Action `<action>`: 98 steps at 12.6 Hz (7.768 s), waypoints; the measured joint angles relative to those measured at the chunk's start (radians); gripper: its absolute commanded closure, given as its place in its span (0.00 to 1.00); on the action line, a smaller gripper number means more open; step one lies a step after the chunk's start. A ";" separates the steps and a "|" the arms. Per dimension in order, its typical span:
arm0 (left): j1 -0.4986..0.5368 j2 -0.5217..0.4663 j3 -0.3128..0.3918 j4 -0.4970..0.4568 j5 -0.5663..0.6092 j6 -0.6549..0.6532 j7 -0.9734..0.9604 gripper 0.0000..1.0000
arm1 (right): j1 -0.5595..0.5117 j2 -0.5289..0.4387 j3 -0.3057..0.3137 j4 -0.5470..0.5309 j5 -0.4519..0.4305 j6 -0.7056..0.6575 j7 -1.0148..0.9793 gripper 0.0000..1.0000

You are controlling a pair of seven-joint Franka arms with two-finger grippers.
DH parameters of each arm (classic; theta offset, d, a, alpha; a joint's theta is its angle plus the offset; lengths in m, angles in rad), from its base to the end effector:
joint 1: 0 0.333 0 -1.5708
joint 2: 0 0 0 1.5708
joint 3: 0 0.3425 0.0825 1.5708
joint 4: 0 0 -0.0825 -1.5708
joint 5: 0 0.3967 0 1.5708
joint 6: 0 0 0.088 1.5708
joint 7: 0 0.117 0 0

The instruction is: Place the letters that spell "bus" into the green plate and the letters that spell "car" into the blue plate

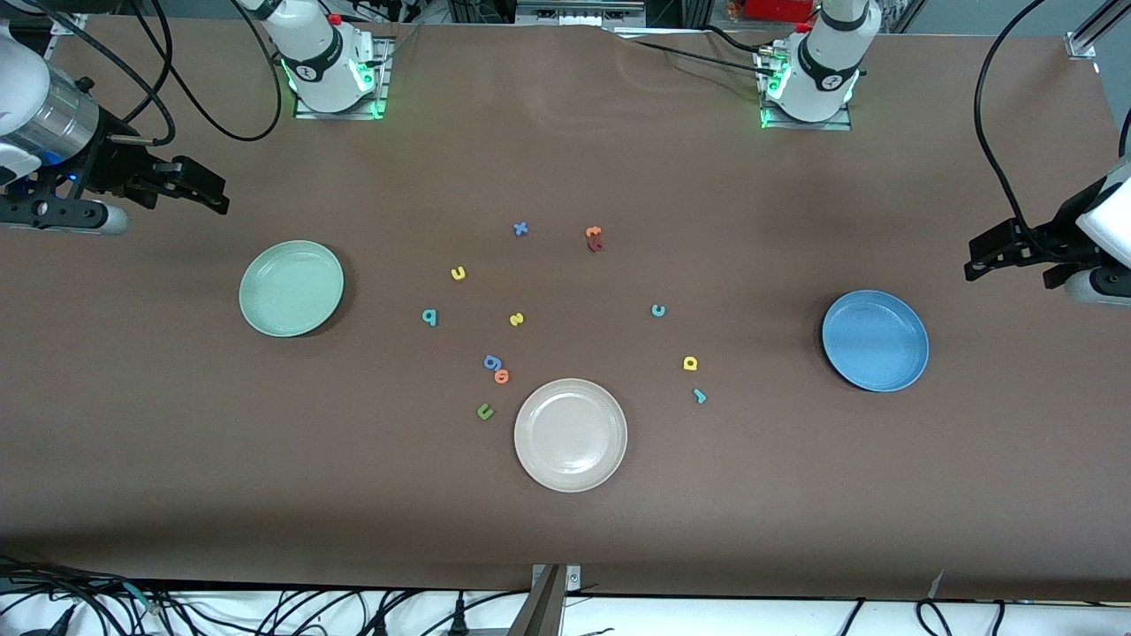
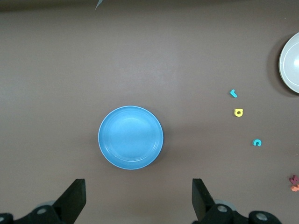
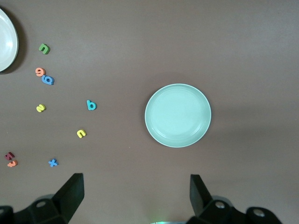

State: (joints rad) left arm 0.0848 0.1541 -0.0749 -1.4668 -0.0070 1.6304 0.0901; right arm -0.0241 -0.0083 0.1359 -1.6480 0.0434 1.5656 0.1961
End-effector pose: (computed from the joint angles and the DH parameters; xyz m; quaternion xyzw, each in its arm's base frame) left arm 0.6234 0.0091 0.6054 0.9992 -0.0394 0.0054 0.0090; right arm 0.5561 0.0679 0.6080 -0.9982 0.0428 0.0399 0.0152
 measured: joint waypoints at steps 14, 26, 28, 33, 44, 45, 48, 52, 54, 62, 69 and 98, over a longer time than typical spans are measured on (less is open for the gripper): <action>-0.003 0.000 0.000 0.000 0.000 0.000 0.000 0.00 | 0.000 0.000 0.000 0.000 0.000 0.000 -0.001 0.00; -0.003 0.000 0.000 0.000 0.000 0.000 0.000 0.00 | 0.000 0.007 0.001 0.000 0.000 -0.002 -0.003 0.00; -0.003 0.000 0.000 0.000 0.000 0.000 0.000 0.00 | 0.000 0.010 0.002 0.000 0.000 -0.008 -0.003 0.00; -0.003 0.000 0.000 0.000 0.000 0.000 0.000 0.00 | 0.000 0.011 0.002 0.000 0.001 -0.013 -0.003 0.00; -0.004 0.000 0.000 0.000 0.000 0.000 0.000 0.00 | 0.042 0.012 0.007 0.000 0.001 -0.068 -0.003 0.00; -0.004 0.000 0.001 0.000 0.000 0.000 0.000 0.00 | 0.071 0.016 0.008 -0.004 0.001 -0.082 0.000 0.00; -0.005 0.000 0.001 0.000 0.000 0.000 0.000 0.00 | 0.139 0.049 0.013 -0.017 -0.011 -0.079 0.013 0.00; -0.006 0.000 0.001 0.000 0.000 0.000 0.000 0.00 | 0.208 0.159 0.014 -0.058 -0.066 0.068 0.086 0.00; -0.007 0.000 0.001 0.000 0.000 0.000 0.000 0.00 | 0.212 0.219 0.014 -0.104 -0.067 0.211 0.123 0.00; -0.011 0.000 0.001 0.000 0.000 0.000 0.000 0.00 | 0.307 0.433 0.017 -0.395 -0.068 0.843 0.404 0.01; -0.011 0.004 0.001 -0.002 0.000 -0.006 0.000 0.00 | 0.325 0.513 -0.008 -0.405 -0.149 0.937 0.435 0.33; -0.302 0.289 -0.130 -0.384 -0.003 0.634 -0.506 0.06 | 0.351 0.540 -0.017 -0.371 -0.172 0.982 0.466 0.81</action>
State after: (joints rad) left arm -0.2176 0.4434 -0.2052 -1.8509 -0.0105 2.2647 -0.4159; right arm 0.3273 0.5315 0.1192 -2.0186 -0.1283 2.5475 0.6621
